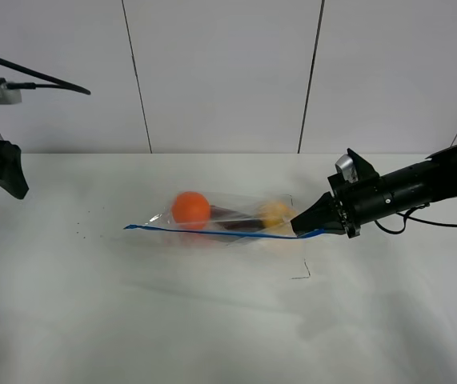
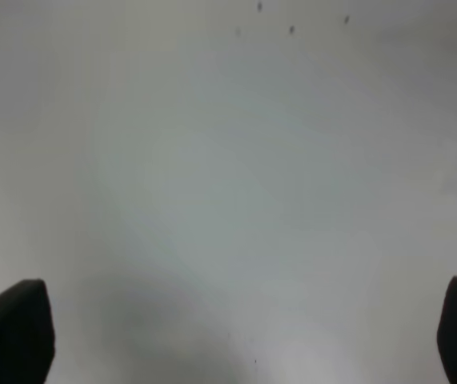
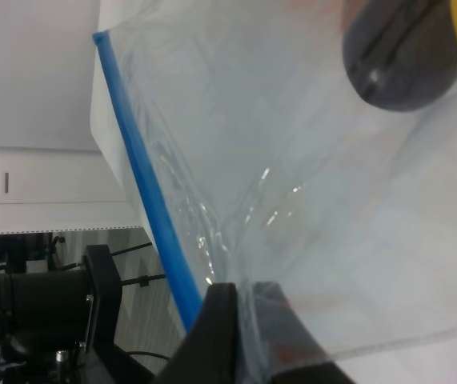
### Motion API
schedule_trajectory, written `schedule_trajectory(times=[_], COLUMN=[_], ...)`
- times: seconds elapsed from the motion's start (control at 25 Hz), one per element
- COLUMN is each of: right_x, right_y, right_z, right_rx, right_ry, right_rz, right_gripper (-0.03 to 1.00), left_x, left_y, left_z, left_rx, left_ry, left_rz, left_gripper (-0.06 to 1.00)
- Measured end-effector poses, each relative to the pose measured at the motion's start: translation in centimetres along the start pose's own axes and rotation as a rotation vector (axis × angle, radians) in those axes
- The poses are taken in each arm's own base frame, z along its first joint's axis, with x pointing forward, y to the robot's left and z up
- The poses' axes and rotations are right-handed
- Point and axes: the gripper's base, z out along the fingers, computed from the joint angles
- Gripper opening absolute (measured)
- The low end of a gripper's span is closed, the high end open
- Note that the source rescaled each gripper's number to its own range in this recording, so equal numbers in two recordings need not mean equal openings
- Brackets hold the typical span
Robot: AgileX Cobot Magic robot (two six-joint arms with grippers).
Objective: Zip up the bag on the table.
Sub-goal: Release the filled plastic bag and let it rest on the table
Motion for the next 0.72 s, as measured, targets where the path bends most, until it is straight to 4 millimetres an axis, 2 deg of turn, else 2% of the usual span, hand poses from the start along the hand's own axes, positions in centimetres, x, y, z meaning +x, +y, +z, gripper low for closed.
schedule_trajectory(times=[0.2, 0.36, 0.48, 0.72], right_x=[0.0, 0.0, 0.0, 0.0], right_y=[0.0, 0.0, 0.0, 0.0], right_z=[0.0, 0.0, 0.0, 0.0], right_rx=[0.0, 0.0, 0.0, 0.0], right_ry=[0.001, 0.001, 0.001, 0.001], right_rz=[0.0, -0.001, -0.001, -0.001], right_gripper=[0.0, 0.0, 0.0, 0.0], left_x=[1.5, 3.9, 6.5, 12.5], left_y=[0.0, -0.3, -0.6, -1.4], left_z=[-5.0, -7.9, -8.8, -9.2], left_rx=[-0.016, -0.021, -0.026, -0.036], left_ry=[-0.15, -0.253, -0.298, -0.389], left_rz=[-0.007, -0.015, -0.015, -0.017], left_gripper=[1.0, 1.0, 1.0, 1.0])
